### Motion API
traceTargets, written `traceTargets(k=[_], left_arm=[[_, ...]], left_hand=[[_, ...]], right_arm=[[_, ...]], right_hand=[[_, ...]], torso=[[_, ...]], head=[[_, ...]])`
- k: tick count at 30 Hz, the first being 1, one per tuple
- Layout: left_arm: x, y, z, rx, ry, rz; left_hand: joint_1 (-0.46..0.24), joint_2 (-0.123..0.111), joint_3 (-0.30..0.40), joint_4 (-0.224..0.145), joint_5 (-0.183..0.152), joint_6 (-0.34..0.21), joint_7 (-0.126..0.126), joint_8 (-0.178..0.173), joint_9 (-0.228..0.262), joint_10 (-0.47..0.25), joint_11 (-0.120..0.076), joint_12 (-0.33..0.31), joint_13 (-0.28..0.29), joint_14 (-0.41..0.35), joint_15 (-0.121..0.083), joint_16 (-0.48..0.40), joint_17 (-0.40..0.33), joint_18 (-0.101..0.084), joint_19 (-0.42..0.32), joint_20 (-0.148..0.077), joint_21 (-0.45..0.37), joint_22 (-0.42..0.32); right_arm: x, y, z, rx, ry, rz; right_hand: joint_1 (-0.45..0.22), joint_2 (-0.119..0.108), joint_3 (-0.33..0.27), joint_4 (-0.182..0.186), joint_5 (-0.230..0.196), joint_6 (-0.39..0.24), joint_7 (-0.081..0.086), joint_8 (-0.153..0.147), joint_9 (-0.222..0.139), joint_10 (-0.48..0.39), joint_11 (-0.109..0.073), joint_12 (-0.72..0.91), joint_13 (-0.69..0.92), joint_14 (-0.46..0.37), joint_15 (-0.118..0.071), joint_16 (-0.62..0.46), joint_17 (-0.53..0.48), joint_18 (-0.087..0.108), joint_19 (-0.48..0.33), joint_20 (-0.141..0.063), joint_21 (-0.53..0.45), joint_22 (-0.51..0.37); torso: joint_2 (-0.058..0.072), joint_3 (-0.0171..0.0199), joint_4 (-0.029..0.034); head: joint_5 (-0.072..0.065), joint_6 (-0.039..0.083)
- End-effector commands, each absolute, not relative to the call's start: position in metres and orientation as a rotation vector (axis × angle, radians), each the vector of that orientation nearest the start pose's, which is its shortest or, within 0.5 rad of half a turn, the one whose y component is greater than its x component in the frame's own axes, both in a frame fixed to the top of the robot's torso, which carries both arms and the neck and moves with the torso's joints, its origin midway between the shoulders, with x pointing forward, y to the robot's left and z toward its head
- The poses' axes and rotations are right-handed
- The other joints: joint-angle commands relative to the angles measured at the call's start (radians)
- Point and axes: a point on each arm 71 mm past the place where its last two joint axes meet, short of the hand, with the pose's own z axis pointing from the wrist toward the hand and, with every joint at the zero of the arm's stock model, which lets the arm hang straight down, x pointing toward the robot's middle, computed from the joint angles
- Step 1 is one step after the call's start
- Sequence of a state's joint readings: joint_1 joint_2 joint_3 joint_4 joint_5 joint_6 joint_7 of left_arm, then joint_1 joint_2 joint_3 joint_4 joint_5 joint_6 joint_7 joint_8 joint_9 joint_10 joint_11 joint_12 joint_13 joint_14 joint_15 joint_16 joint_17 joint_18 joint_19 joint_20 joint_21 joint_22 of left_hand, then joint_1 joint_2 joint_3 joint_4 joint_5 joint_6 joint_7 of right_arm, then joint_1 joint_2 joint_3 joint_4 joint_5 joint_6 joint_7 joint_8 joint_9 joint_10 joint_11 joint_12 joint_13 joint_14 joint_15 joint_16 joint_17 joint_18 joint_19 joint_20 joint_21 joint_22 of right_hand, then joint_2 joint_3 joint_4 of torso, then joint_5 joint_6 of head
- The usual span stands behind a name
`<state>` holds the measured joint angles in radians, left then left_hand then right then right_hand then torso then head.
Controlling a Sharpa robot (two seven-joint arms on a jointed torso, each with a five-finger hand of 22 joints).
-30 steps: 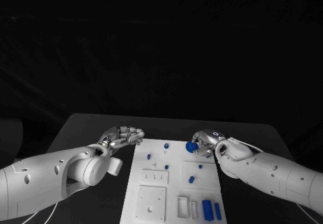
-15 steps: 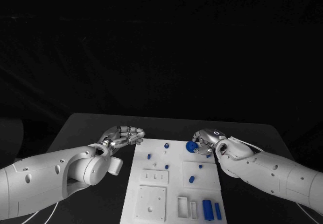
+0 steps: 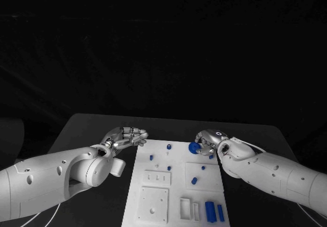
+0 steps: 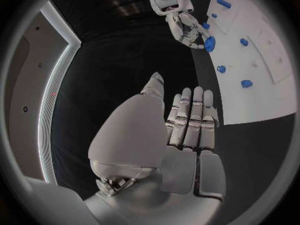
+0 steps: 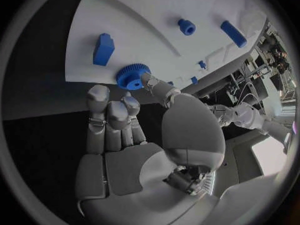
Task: Assemble the parts on the task board
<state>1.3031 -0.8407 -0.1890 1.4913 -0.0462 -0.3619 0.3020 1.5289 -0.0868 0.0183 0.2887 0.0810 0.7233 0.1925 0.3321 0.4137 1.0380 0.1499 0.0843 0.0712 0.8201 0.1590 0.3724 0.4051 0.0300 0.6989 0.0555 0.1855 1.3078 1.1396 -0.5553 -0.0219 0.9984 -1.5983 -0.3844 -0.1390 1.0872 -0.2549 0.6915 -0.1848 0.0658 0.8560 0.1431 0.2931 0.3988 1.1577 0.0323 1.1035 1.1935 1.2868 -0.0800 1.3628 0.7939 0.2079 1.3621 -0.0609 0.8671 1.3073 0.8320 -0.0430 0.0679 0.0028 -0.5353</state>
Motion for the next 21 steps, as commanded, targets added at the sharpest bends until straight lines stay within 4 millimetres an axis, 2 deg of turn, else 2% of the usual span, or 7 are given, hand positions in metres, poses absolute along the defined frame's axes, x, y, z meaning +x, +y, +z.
traceTargets(k=[1, 15, 21], left_arm=[[0.4944, 0.2205, -0.1882, -1.056, 1.556, -1.369], [0.4937, 0.2207, -0.1878, -1.053, 1.557, -1.367], [0.4936, 0.2216, -0.1877, -1.053, 1.555, -1.365]], left_hand=[[0.004, 0.002, -0.007, 0.001, -0.002, 0.000, -0.002, -0.005, -0.001, -0.006, 0.003, -0.007, -0.002, 0.001, 0.000, 0.003, -0.001, 0.017, -0.001, 0.002, -0.007, 0.020], [0.003, 0.001, -0.007, 0.001, -0.003, 0.000, -0.002, -0.006, -0.002, -0.007, 0.004, -0.008, -0.002, 0.001, 0.000, 0.003, -0.001, 0.016, -0.001, 0.003, -0.007, 0.020], [0.003, 0.001, -0.007, 0.001, -0.003, 0.000, -0.002, -0.006, -0.002, -0.007, 0.004, -0.009, -0.002, 0.001, 0.000, 0.004, -0.001, 0.016, -0.001, 0.003, -0.007, 0.020]], right_arm=[[0.5609, -0.2104, -0.2393, -0.130, 1.655, 0.323], [0.5631, -0.2072, -0.2425, -0.136, 1.684, 0.321], [0.5633, -0.2056, -0.2443, -0.144, 1.702, 0.317]], right_hand=[[-0.012, 0.001, -0.002, 0.005, 0.004, -0.001, 0.004, -0.007, -0.002, -0.006, 0.000, 0.004, -0.001, -0.005, 0.001, -0.001, 0.002, 0.054, 0.000, -0.008, 0.005, 0.021], [-0.017, 0.004, -0.006, 0.007, 0.003, -0.002, 0.004, -0.007, -0.002, -0.008, 0.000, 0.004, -0.004, -0.005, 0.002, -0.003, 0.005, 0.054, -0.002, -0.009, 0.007, 0.021], [-0.021, 0.011, -0.008, 0.009, 0.003, 0.004, 0.003, -0.004, 0.000, -0.010, -0.001, 0.005, -0.006, -0.006, 0.001, -0.005, 0.008, 0.054, -0.006, -0.010, 0.009, 0.021]], torso=[[0.001, -0.0003, -0.0004], [0.000, 0.0005, -0.0011], [0.000, 0.0020, -0.0017]], head=[[0.002, 0.000], [0.005, -0.005], [0.006, -0.008]])
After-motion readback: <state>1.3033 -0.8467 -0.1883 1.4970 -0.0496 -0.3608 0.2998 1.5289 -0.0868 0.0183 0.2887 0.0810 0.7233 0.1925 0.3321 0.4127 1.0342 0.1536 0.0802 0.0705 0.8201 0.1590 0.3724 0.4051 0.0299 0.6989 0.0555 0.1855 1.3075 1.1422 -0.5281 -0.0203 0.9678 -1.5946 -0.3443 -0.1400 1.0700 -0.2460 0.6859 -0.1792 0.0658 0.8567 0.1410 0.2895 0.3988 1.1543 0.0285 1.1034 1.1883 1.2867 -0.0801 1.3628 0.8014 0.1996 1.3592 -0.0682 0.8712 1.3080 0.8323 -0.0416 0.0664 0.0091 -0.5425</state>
